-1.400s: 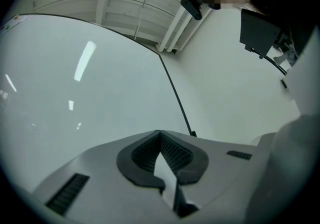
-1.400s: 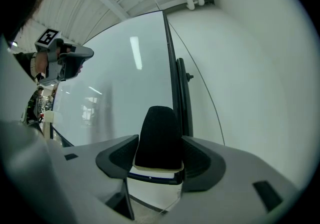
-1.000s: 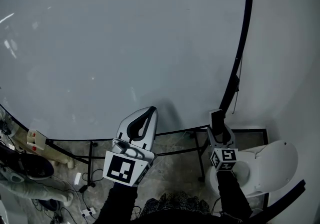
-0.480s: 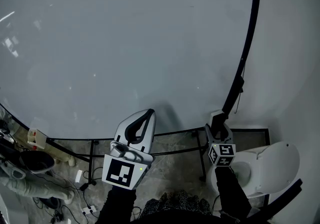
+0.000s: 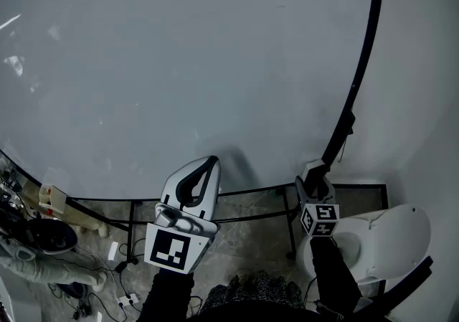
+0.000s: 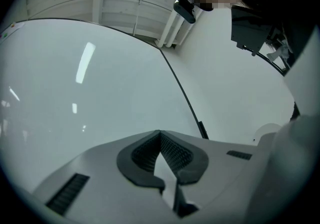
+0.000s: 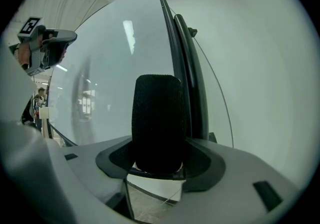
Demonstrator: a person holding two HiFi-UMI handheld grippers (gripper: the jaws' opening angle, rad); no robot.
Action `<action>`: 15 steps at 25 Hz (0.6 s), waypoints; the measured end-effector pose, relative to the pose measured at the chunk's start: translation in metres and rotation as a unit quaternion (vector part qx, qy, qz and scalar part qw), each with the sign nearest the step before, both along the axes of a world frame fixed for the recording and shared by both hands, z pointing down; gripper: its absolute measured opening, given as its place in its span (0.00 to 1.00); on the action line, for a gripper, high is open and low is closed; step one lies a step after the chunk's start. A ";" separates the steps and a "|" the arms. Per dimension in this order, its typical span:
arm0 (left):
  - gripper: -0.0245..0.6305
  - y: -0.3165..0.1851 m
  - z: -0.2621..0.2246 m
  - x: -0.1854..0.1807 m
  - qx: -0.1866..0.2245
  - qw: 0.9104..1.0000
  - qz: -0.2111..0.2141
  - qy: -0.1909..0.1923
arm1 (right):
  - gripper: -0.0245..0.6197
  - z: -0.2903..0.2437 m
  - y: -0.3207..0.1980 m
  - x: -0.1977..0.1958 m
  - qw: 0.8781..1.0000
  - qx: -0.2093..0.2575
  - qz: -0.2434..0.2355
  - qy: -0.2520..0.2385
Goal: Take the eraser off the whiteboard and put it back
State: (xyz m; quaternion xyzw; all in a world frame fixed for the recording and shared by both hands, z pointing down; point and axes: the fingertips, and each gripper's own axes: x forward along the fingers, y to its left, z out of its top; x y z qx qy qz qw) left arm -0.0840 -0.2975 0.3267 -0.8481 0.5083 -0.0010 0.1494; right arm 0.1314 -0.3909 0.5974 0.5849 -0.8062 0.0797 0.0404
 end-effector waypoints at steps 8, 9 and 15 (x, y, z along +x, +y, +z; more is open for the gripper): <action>0.05 -0.002 -0.001 -0.002 0.001 1.000 0.002 0.005 | 0.47 0.003 -0.003 -0.002 0.998 -0.022 0.022 0.046; 0.05 -0.002 -0.002 -0.003 0.002 1.000 0.002 0.005 | 0.47 0.003 -0.003 -0.002 0.998 -0.025 0.024 0.047; 0.05 -0.002 -0.002 -0.007 0.005 1.000 0.002 0.006 | 0.47 0.003 -0.004 -0.003 0.998 -0.034 0.029 0.049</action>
